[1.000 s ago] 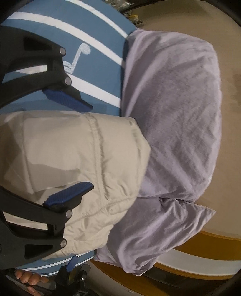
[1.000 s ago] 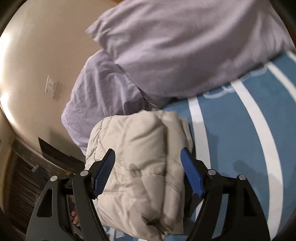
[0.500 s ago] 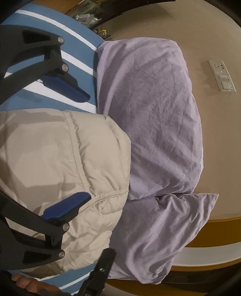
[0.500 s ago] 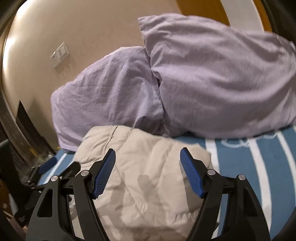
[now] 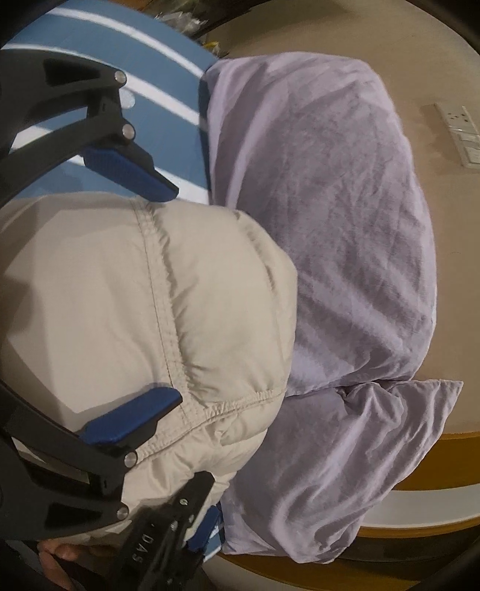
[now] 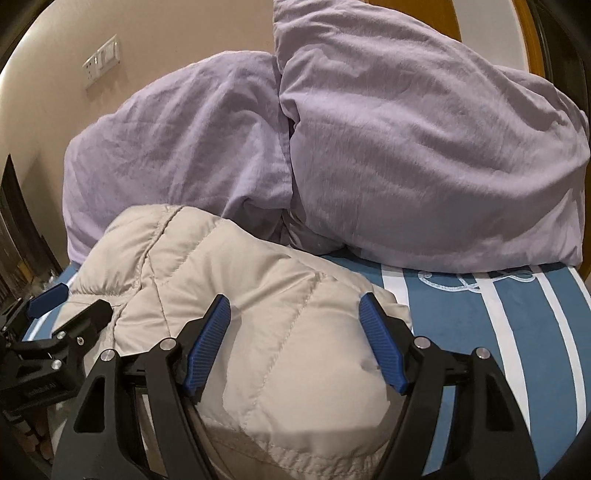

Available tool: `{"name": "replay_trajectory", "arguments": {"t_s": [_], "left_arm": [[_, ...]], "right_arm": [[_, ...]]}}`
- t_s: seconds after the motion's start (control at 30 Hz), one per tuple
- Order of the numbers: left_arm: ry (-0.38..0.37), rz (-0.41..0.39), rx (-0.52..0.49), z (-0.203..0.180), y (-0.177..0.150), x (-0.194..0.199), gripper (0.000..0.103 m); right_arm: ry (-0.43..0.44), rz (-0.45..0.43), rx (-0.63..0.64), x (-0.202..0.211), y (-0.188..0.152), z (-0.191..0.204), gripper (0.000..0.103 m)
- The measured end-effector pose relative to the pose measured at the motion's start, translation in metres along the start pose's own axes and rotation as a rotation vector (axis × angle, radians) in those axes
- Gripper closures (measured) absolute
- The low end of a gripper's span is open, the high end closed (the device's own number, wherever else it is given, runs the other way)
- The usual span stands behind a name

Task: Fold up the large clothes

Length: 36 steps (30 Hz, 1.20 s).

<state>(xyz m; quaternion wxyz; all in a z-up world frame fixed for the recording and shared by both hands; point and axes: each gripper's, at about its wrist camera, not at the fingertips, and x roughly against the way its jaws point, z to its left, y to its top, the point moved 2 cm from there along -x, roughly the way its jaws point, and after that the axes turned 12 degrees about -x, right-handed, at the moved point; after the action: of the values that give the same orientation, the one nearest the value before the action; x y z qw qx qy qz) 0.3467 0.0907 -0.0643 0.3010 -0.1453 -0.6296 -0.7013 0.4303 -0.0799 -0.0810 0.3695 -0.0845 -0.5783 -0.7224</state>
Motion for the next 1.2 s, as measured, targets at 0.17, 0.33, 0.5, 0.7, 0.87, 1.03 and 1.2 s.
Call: {"name": "replay_trajectory", "arguments": {"t_s": [0.17, 0.33, 0.5, 0.7, 0.87, 1.03, 1.2], "left_arm": [[-0.029, -0.004, 0.024, 0.002, -0.005, -0.006, 0.002], [-0.015, -0.013, 0.012, -0.001, -0.007, -0.008, 0.002], [-0.013, -0.018, 0.010, -0.002, -0.008, -0.009, 0.002], [-0.014, -0.025, 0.011, -0.004, -0.010, -0.011, 0.002], [-0.014, -0.027, 0.012, -0.004, -0.010, -0.012, 0.002], [-0.012, -0.027, 0.011, -0.004, -0.011, -0.011, 0.002], [-0.004, -0.017, 0.008, -0.004, -0.011, -0.012, 0.002]], "right_arm": [[-0.001, -0.003, 0.002, -0.006, -0.008, -0.001, 0.028], [0.004, 0.003, -0.015, -0.013, -0.012, -0.005, 0.027], [0.015, 0.006, -0.031, -0.016, -0.015, -0.009, 0.026], [0.020, 0.010, -0.041, -0.018, -0.016, -0.011, 0.024], [0.020, 0.012, -0.048, -0.019, -0.017, -0.012, 0.023], [0.015, 0.013, -0.061, -0.020, -0.017, -0.012, 0.020], [-0.012, 0.021, -0.068, -0.019, -0.017, -0.012, 0.017]]}}
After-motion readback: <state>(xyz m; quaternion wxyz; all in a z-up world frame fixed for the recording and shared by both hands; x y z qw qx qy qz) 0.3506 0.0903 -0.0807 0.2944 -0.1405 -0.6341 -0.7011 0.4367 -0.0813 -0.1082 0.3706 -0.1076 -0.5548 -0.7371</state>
